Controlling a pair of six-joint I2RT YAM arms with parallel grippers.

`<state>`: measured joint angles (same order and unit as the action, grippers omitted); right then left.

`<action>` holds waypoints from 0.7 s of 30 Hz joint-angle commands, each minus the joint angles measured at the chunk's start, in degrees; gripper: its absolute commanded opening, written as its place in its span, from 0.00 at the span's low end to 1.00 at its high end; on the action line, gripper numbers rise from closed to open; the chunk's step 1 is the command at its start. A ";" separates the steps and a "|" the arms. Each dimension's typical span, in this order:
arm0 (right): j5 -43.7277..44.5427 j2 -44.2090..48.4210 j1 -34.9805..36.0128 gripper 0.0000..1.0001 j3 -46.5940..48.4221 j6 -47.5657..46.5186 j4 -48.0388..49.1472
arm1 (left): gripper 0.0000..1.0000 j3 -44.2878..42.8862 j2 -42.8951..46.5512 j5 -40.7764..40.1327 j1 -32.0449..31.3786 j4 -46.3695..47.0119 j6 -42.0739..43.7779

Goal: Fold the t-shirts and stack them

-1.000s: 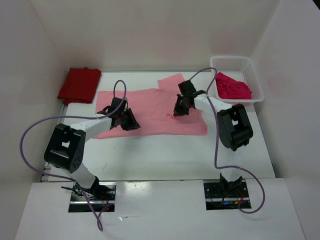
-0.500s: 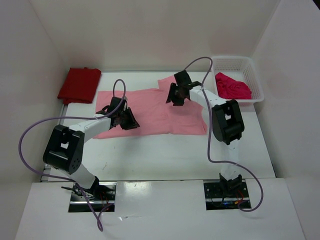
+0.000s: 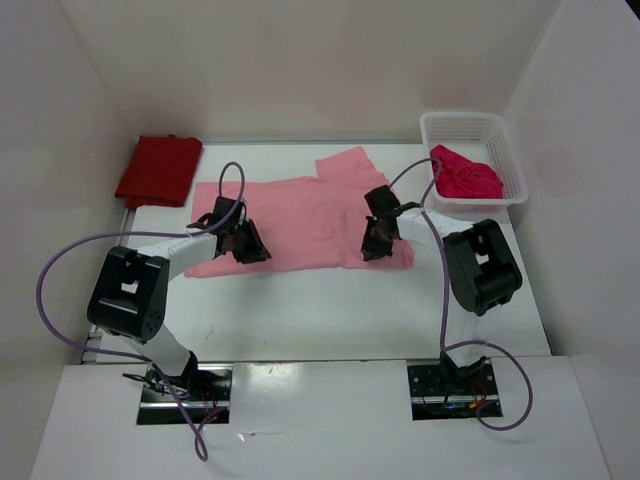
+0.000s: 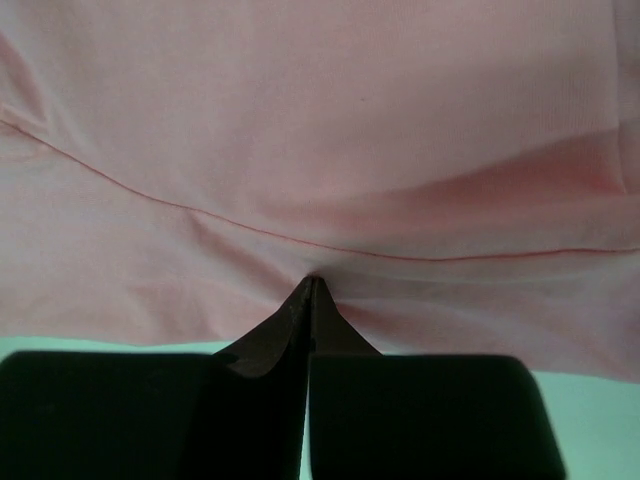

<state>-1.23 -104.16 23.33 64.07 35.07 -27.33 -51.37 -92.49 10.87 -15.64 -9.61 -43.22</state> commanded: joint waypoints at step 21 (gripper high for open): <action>-8.35 19.51 5.14 0.00 -21.80 14.32 -9.85 | 0.28 20.96 9.07 18.31 5.88 -10.95 -4.41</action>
<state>-7.55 -87.46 27.16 44.14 45.58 -31.70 -33.10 -85.67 30.28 -9.15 -11.55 -46.28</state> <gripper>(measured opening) 0.001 0.276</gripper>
